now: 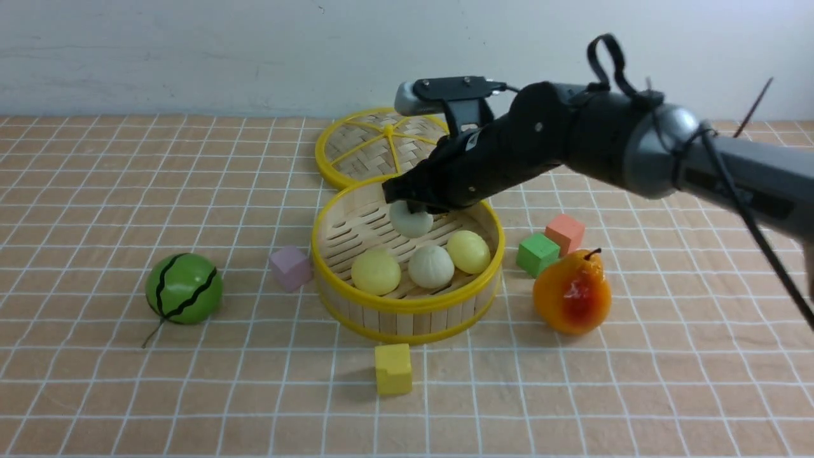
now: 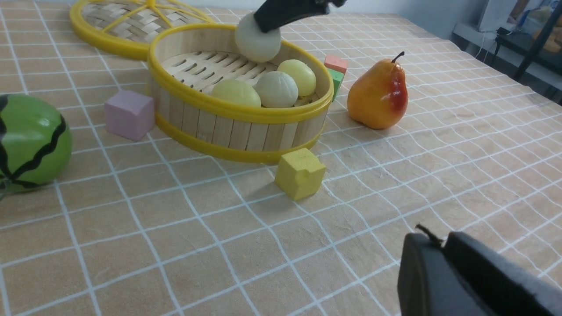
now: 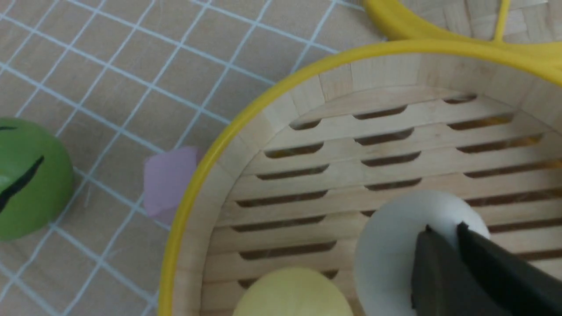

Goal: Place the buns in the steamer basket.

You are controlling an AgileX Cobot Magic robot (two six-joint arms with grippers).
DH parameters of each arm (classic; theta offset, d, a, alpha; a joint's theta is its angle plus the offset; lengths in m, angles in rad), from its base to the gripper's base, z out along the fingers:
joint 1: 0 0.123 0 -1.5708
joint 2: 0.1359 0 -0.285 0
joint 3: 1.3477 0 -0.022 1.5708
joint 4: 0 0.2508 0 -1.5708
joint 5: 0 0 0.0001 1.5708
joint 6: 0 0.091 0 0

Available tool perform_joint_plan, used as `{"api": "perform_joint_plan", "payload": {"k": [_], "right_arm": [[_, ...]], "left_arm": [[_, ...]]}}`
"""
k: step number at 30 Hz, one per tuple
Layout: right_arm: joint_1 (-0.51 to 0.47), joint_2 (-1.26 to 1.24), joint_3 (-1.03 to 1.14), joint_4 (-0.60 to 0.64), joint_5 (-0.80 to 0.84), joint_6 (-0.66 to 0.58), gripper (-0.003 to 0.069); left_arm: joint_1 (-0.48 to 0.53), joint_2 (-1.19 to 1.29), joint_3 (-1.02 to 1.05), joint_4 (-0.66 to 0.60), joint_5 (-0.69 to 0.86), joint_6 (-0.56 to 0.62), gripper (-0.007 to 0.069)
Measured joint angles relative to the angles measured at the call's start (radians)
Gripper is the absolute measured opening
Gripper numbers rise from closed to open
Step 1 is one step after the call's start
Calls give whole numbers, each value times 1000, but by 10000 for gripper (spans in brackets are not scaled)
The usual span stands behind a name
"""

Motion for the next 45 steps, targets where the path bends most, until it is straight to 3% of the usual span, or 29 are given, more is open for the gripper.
{"api": "perform_joint_plan", "payload": {"k": [4, 8, 11, 14, 17, 21, 24, 25, 34, 45], "right_arm": [[0, 67, -23, -7, -47, 0, 122], [0, 75, -24, -12, -52, 0, 314], [0, 17, -24, -16, 10, 0, 446], [0, -85, -24, -39, 155, 9, 480], [1, -204, -19, -83, 326, 38, 440], [17, -424, 100, -182, 521, 100, 227], [33, -564, 256, -209, 568, 150, 37], [34, -609, 305, -210, 575, 156, 3], [34, -881, 506, -210, 756, 180, -22], [23, -991, 518, -258, 768, 156, -22]], "left_arm": [[0, 0, 0, 0, 0, 0, 57], [0, 0, 0, 0, 0, 0, 57], [0, 0, 0, 0, 0, 0, 58], [0, 0, 0, 0, 0, 0, 62], [0, 0, 0, 0, 0, 0, 64], [0, 0, 0, 0, 2, 0, 65], [0, 0, 0, 0, 2, 0, 68], [0, 0, 0, 0, 2, 0, 69], [0, 0, 0, 0, 3, 0, 81], [0, 0, 0, 0, 6, 0, 91]]}}
